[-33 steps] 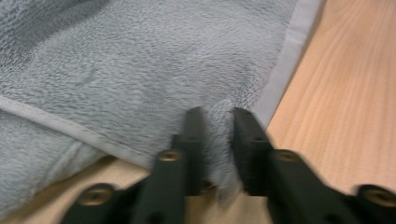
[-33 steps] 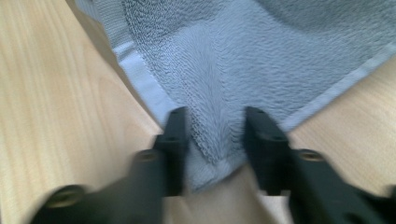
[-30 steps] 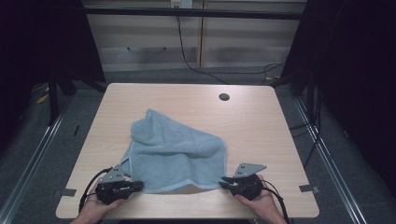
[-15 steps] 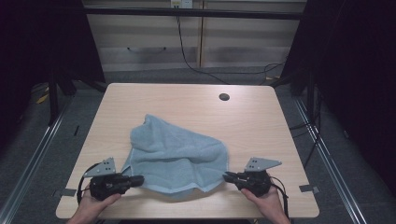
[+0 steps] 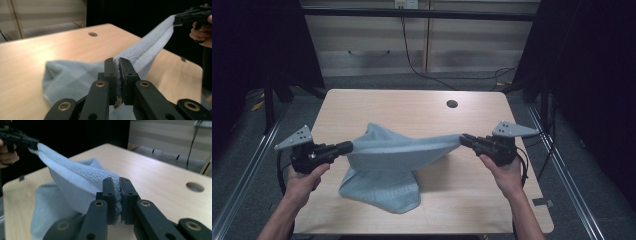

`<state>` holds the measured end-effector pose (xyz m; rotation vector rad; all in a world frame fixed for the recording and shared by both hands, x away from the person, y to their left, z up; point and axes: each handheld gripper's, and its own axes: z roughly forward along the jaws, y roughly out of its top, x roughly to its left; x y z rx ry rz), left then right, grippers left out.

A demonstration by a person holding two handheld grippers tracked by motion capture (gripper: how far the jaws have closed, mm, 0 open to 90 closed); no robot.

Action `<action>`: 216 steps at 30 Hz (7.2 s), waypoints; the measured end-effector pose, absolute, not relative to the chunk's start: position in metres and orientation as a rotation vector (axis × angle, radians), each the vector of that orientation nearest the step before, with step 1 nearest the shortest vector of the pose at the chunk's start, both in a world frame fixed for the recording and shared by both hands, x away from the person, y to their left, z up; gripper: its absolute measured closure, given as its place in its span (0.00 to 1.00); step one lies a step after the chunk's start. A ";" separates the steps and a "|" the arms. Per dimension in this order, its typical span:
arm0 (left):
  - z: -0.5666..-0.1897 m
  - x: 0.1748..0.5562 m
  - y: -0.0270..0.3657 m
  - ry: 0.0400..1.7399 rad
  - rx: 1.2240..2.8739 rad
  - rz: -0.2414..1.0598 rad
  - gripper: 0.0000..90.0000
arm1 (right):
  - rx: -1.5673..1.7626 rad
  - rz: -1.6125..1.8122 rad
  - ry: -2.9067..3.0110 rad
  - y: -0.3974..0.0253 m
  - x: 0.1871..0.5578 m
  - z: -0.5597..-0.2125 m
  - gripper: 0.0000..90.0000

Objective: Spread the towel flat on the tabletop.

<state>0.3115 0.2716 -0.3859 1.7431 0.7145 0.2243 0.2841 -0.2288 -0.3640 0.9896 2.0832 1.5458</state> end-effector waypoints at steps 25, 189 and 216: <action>-0.382 0.412 0.292 1.027 1.670 0.368 0.72 | 1.207 1.396 2.091 -0.180 0.397 -0.386 0.72; -0.478 0.278 0.219 0.732 2.076 -0.022 0.43 | 1.101 1.260 2.513 -0.158 0.278 -0.486 0.78; -0.472 0.228 0.263 0.698 2.050 -0.059 0.78 | 1.065 1.216 2.572 -0.187 0.168 -0.486 0.72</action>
